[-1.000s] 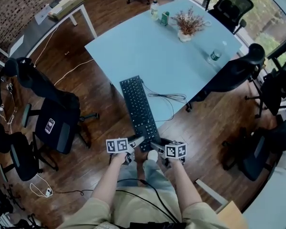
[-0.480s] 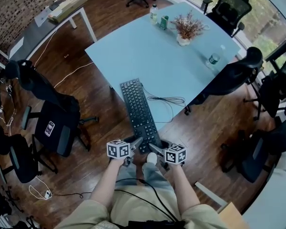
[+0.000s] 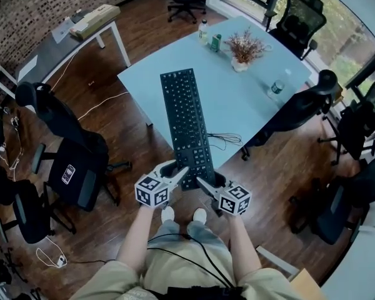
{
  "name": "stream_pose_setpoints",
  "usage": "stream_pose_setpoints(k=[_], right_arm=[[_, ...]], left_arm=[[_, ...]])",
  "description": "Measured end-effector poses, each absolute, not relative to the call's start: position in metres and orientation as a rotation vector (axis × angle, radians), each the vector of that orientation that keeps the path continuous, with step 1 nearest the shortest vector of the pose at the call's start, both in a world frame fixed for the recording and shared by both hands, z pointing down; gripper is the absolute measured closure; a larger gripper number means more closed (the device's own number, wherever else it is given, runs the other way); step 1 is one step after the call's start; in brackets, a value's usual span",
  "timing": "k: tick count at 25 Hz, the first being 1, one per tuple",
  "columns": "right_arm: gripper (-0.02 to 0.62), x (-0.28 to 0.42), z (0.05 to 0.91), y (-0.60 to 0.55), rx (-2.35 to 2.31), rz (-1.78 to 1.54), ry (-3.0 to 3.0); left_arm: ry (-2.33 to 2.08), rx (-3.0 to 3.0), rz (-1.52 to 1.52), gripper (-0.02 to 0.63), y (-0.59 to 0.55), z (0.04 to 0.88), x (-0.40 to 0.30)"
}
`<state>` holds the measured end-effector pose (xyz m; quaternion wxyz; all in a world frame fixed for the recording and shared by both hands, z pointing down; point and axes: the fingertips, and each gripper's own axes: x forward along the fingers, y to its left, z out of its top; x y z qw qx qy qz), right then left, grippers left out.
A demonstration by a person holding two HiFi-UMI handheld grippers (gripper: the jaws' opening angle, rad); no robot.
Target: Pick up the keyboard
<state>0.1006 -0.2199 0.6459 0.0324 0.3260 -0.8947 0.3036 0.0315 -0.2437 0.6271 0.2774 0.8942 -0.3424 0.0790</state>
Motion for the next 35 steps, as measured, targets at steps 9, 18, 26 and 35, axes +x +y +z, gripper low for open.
stream_pose_setpoints(k=[9, 18, 26, 35], right_arm=[[0.328, 0.104, 0.486, -0.259, 1.064, 0.27, -2.957], [0.33, 0.095, 0.416, -0.252, 1.092, 0.06, -3.036], [0.337, 0.089, 0.399, -0.255, 1.131, -0.007, -3.01], [0.348, 0.088, 0.391, -0.25, 1.166, -0.1, -2.984]], left_arm=[[-1.032, 2.758, -0.004, 0.445, -0.27, 0.461, 0.029], [-1.075, 2.94, -0.083, 0.46, -0.252, 0.376, 0.024], [-1.055, 2.991, -0.118, 0.48, -0.247, 0.354, 0.021], [-0.989, 3.002, -0.183, 0.486, -0.24, 0.346, 0.023]])
